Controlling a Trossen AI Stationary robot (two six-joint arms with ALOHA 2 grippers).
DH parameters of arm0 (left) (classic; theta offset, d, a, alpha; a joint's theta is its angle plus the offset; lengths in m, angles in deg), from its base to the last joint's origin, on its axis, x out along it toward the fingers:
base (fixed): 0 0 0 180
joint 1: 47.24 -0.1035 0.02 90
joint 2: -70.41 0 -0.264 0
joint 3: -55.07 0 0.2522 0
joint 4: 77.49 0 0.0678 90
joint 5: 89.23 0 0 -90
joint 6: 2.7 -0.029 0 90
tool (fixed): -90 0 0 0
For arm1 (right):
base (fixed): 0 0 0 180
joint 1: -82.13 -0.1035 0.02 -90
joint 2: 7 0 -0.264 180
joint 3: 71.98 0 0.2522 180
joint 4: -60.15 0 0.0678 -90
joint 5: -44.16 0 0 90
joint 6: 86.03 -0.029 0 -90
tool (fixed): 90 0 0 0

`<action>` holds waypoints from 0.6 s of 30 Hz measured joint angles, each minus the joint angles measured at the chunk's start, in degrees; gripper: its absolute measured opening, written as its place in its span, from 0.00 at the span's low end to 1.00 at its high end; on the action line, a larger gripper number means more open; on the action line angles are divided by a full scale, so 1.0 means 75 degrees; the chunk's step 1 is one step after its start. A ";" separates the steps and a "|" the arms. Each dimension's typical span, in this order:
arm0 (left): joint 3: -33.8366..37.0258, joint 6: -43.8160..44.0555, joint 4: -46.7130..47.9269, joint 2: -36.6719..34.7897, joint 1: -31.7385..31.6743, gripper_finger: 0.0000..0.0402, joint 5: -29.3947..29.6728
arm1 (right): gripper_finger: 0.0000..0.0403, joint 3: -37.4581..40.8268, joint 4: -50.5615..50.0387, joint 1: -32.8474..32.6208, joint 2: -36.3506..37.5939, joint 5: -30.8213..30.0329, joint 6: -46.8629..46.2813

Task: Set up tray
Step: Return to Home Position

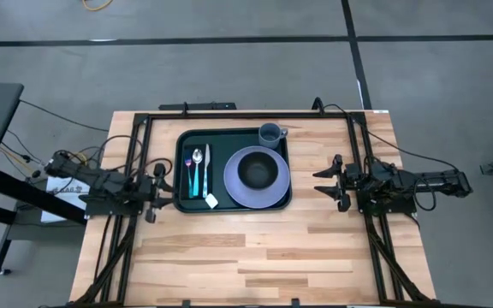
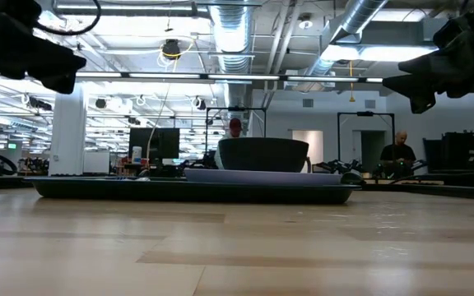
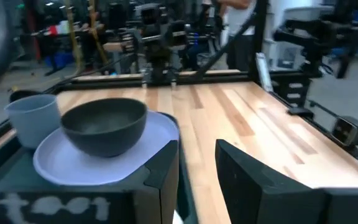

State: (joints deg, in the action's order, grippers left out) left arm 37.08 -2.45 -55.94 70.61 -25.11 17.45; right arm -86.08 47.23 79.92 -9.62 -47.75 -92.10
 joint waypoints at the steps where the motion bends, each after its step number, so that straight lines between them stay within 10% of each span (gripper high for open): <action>1: 0.0000 0.0107 0.0003 0.0000 -0.0088 0.24 0.0039 | 0.51 0.0000 0.0000 0.0000 -0.0001 0.0000 0.0000; 18: 0.0006 0.0569 0.0035 0.0003 -0.0422 0.24 0.0039 | 0.51 0.0000 0.0000 0.0000 0.0001 0.0000 0.0000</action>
State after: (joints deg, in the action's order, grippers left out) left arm 37.12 1.82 -55.68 70.63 -28.28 17.74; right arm -86.08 47.23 79.92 -9.61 -47.75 -92.10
